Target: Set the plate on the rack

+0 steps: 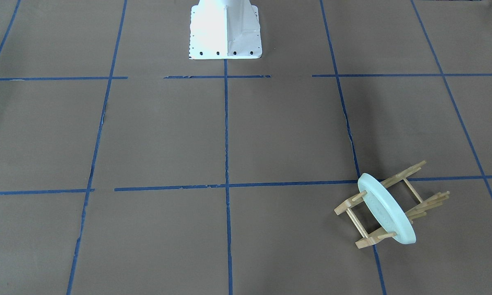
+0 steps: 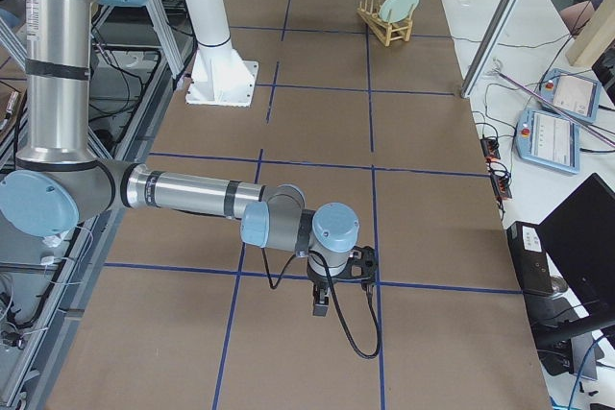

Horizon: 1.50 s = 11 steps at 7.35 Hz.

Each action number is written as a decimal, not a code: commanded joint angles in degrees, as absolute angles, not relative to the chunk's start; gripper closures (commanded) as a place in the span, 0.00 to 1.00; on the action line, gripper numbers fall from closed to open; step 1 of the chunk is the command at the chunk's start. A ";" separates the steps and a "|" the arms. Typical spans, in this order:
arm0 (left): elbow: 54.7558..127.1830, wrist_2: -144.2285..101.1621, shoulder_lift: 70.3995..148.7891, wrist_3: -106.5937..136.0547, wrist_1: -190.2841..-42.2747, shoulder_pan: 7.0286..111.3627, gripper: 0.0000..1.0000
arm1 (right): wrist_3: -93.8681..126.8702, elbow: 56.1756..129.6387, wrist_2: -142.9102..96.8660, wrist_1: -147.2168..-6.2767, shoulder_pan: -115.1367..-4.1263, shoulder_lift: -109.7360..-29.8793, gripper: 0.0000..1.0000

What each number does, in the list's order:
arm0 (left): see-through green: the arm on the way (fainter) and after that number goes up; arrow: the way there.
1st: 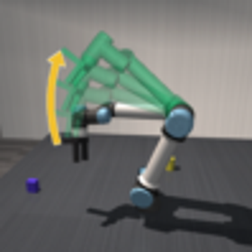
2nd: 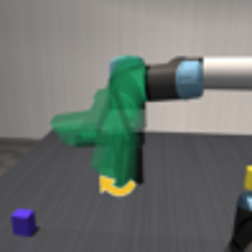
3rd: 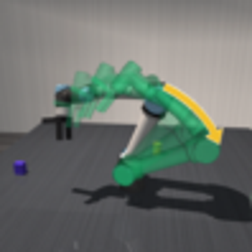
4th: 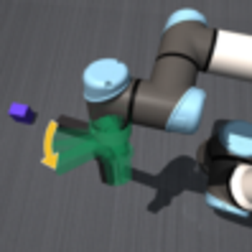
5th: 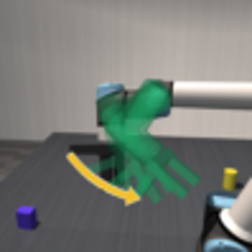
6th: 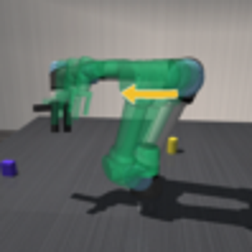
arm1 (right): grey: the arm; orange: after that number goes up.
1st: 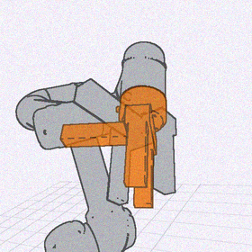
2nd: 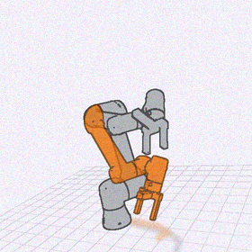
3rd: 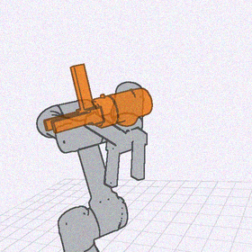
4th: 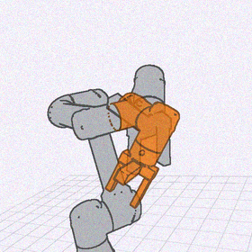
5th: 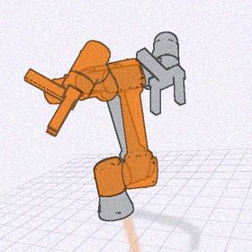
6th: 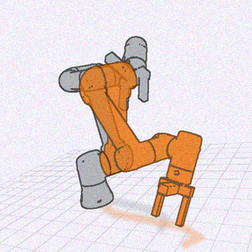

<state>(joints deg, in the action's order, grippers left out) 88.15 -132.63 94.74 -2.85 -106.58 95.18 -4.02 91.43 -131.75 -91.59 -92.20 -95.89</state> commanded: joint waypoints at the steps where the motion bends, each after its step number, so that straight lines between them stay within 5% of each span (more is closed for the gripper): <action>1: 89.46 -132.53 94.14 -9.32 -92.06 98.00 0.02 | -4.04 91.41 -131.75 -91.67 -92.20 -95.89 0.00; 11: 94.31 -134.91 91.85 -9.31 -82.62 89.65 0.00 | -4.04 91.41 -131.75 -91.58 -92.20 -95.89 0.00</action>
<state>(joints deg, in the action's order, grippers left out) 94.39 -134.84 91.91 -9.12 -82.68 89.56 -4.04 91.43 -131.75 -91.59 -92.20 -95.89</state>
